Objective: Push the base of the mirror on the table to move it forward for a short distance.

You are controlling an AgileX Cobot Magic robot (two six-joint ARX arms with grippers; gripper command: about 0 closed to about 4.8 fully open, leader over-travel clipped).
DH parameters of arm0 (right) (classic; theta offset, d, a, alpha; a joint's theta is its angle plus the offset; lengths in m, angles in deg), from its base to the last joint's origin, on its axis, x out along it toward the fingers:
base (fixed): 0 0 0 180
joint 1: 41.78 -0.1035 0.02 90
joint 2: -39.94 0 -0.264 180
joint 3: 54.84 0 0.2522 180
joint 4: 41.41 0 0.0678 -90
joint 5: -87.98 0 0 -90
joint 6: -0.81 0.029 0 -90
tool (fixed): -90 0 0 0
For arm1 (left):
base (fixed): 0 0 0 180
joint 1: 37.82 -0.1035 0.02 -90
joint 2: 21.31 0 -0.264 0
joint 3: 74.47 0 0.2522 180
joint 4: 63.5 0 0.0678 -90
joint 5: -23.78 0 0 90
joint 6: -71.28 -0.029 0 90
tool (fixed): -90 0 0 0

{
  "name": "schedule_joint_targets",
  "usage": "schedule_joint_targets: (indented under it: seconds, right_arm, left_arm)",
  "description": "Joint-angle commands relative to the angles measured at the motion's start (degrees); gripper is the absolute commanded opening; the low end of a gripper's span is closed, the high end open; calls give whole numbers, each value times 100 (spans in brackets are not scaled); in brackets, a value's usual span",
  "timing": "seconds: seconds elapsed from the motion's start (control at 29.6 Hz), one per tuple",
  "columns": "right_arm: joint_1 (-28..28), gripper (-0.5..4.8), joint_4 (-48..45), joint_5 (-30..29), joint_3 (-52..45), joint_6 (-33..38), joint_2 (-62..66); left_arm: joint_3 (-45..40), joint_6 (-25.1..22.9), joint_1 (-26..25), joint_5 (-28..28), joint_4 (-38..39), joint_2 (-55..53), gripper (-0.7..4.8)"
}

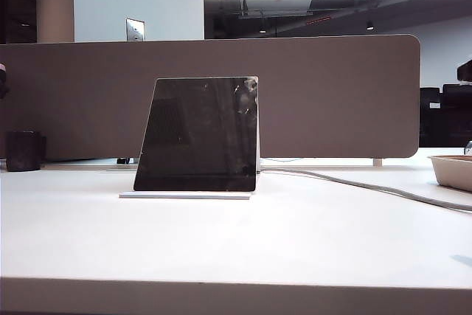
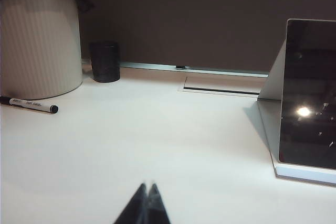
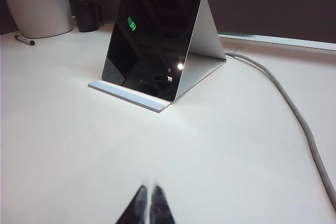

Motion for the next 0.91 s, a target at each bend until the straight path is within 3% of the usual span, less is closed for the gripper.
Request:
schedule_joint_targets:
  seconds: [0.03,0.41,0.91]
  right_arm:
    - [0,22,-96,2,4,-11,2]
    - [0,22,-96,2,4,-11,2]
    - [0,22,-94,2,4,-11,2]
  left_arm:
    - [11,-24,-4,37,-9,-2,-6]
    - [9,-24,-4,42,118,-2,-6]
    - [9,-70,-4,470,129,-2,-5]
